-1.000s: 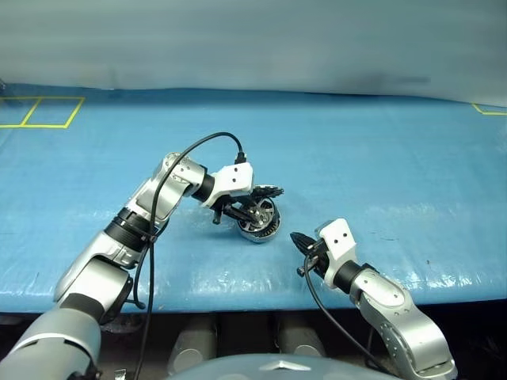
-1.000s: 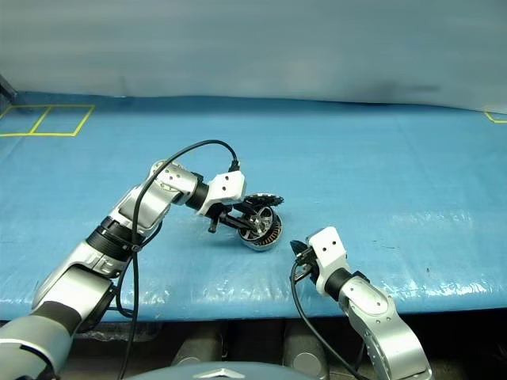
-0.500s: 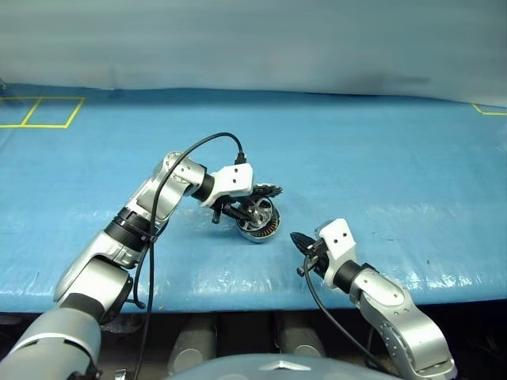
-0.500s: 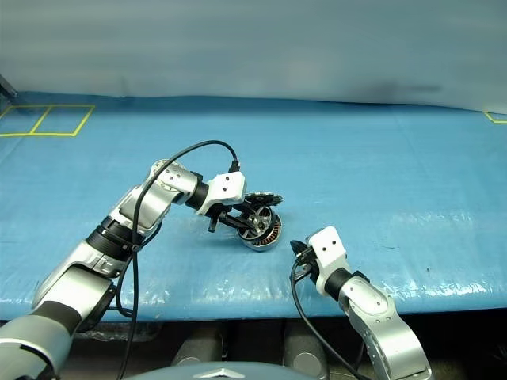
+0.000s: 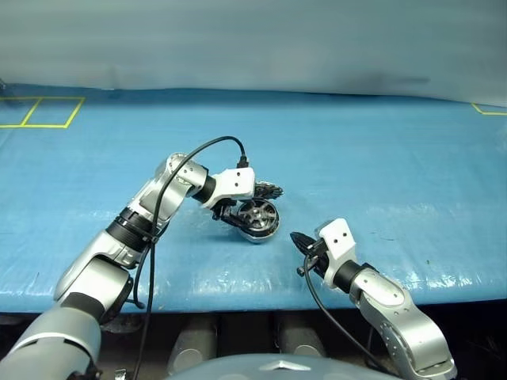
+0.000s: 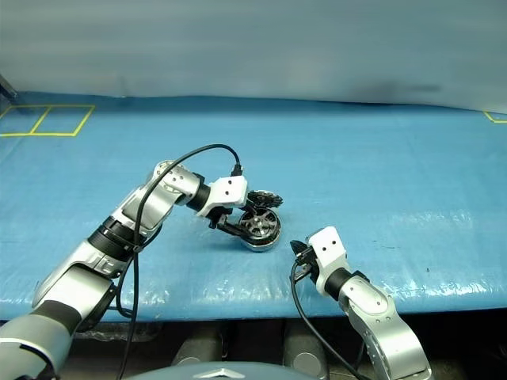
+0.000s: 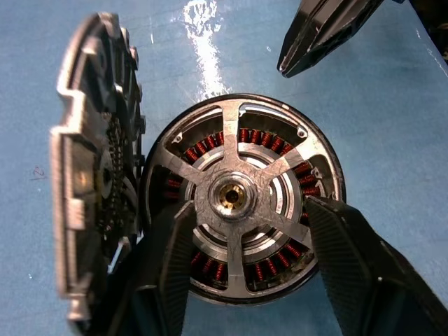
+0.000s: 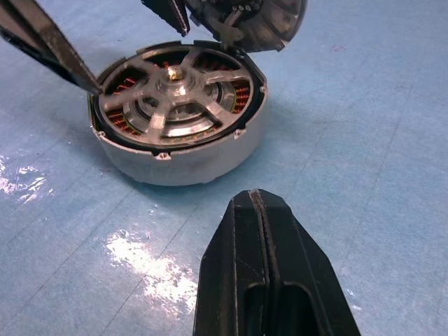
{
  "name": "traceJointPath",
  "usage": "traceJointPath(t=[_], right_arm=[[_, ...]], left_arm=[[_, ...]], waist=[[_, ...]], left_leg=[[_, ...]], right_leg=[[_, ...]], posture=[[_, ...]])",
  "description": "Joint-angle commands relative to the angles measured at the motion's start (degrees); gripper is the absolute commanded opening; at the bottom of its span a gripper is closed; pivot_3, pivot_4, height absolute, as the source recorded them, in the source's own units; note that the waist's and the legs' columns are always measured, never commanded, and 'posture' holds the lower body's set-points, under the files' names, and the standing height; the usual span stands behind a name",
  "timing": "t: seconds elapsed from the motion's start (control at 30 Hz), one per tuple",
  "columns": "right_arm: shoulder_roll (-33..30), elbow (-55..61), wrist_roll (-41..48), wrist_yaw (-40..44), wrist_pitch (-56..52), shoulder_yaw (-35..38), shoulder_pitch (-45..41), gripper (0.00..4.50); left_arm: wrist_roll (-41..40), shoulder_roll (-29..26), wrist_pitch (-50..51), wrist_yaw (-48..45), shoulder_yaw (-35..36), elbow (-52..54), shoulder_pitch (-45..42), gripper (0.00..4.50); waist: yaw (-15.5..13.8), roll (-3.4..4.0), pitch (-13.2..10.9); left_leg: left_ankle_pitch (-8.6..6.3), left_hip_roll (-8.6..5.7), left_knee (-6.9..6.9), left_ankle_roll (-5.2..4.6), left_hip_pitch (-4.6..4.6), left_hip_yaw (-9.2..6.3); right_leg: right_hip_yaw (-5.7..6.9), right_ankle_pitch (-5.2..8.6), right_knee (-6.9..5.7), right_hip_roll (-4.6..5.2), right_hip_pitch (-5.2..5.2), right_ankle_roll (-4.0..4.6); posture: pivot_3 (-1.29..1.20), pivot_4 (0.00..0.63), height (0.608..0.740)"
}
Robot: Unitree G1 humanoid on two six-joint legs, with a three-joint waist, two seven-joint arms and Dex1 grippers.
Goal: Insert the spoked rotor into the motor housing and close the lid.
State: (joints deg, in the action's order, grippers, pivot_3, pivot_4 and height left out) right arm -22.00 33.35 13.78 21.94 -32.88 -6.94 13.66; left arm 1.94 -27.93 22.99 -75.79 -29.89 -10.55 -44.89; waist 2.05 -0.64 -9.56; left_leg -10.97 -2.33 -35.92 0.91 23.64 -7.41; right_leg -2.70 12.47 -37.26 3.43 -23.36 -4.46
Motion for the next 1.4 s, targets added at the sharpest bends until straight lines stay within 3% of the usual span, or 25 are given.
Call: traceJointPath(t=[0.03, 0.07, 0.2, 0.3, 0.53, 0.67, 0.7, 0.9, 1.0, 1.27, 1.4], right_arm=[[0.2, 0.9, -0.1, 0.0, 1.2, 0.4, -0.4, 0.0], [0.2, 1.0, -0.1, -0.1, 1.2, 0.4, -0.4, 0.0], [0.1, 1.0, -0.1, -0.1, 1.2, 0.5, -0.4, 0.0], [0.1, 1.1, 0.0, 0.0, 1.2, 0.7, -0.3, 0.0], [-0.4, 1.0, 0.2, 0.2, 1.2, 1.8, -1.3, 0.0], [0.2, 0.6, 0.3, -1.1, 0.2, 3.5, -4.9, 0.0], [0.5, 0.3, -0.1, -1.9, -0.3, 3.7, -6.1, 0.0], [0.5, -6.1, -5.6, -7.1, -5.5, 2.9, -18.6, 0.0], [0.6, -10.1, -6.8, -7.1, -6.1, 2.3, -24.9, 0.0], [-2.7, -20.3, -9.0, 1.6, -2.8, -2.8, -39.5, 0.0], [-3.3, -24.4, -8.2, 7.0, -0.5, -4.0, -43.0, 0.0]], left_arm=[[0.0, 0.0, -0.4, -0.4, 0.5, 0.4, -0.8, 4.3], [-0.1, 0.1, -0.4, -0.5, 0.5, 0.5, -0.8, 4.49], [-1.8, 0.2, 0.8, -1.5, 1.5, 1.9, -0.5, 4.49], [-3.9, -0.4, 2.2, -2.9, 2.4, 4.0, 0.3, 3.88], [-8.9, -5.1, 5.8, -5.1, 4.4, 13.3, 5.0, 1.55], [-11.1, -6.7, 9.2, -0.4, 7.8, 20.6, 9.9, 0.18], [-11.9, -6.5, 10.3, 1.1, 8.8, 22.5, 11.5, 0.01], [-15.2, -4.3, 16.4, 13.3, 14.1, 34.2, 25.3, 0.01], [-15.4, -2.8, 14.6, 18.5, 15.9, 36.8, 32.1, 0.01], [-11.7, 8.5, -1.4, 36.3, 18.8, 41.3, 49.1, 0.01], [-8.9, 8.3, -8.7, 38.4, 17.1, 39.4, 53.5, 0.01]], waist=[[0.0, 0.0, 0.0], [0.0, 0.0, 0.0], [0.0, 0.0, 0.0], [0.0, 0.0, 0.0], [0.1, 0.0, 0.0], [0.1, 0.01, 0.0], [0.1, 0.01, 0.0], [0.1, 0.03, 0.0], [0.1, 0.05, 0.0], [-0.4, 0.06, 0.0], [-0.5, 0.07, 0.0]], left_leg=[[0.0, 0.0, 0.0, 0.0, 0.01, 0.0], [0.0, 0.0, 0.0, 0.0, 0.01, 0.0], [0.0, 0.0, -0.01, 0.0, 0.01, 0.0], [0.0, 0.0, 0.0, 0.0, 0.01, 0.0], [0.0, 0.03, 0.04, 0.0, -0.01, -0.01], [0.0, 0.02, 0.01, 0.0, 0.0, -0.01], [0.0, 0.03, 0.01, 0.0, -0.02, 0.01], [0.0, 0.03, 0.05, 0.0, -0.05, 0.04], [0.0, 0.03, 0.07, 0.01, -0.06, 0.01], [0.0, 0.01, 0.06, 0.0, -0.06, 0.09], [0.01, 0.02, 0.06, 0.0, -0.07, 0.12]], right_leg=[[0.0, 0.0, 0.0, 0.0, -0.02, 0.0], [0.0, 0.0, 0.0, 0.0, -0.01, 0.0], [0.0, 0.0, 0.0, 0.0, -0.01, 0.0], [0.0, 0.0, 0.0, 0.0, -0.02, 0.0], [0.0, 0.02, -0.01, -0.01, -0.04, 0.03], [-0.01, 0.01, 0.0, 0.01, -0.02, 0.03], [-0.04, 0.01, 0.0, 0.01, -0.03, 0.03], [-0.09, 0.0, -0.01, 0.01, -0.05, 0.03], [-0.06, 0.0, -0.02, 0.0, -0.04, 0.05], [-0.09, -0.09, 0.08, 0.05, -0.01, 0.09], [-0.09, -0.1, 0.1, 0.04, 0.01, 0.11]], posture=[[0.0, 0.15, 0.74], [0.0, 0.15, 0.74], [0.0, 0.15, 0.74], [0.0, 0.15, 0.74], [0.0, 0.15, 0.74], [0.0, 0.15, 0.74], [0.0, 0.15, 0.74], [0.0, 0.15, 0.74], [0.0, 0.15, 0.74], [0.0, 0.15, 0.74], [0.0, 0.15, 0.74]])
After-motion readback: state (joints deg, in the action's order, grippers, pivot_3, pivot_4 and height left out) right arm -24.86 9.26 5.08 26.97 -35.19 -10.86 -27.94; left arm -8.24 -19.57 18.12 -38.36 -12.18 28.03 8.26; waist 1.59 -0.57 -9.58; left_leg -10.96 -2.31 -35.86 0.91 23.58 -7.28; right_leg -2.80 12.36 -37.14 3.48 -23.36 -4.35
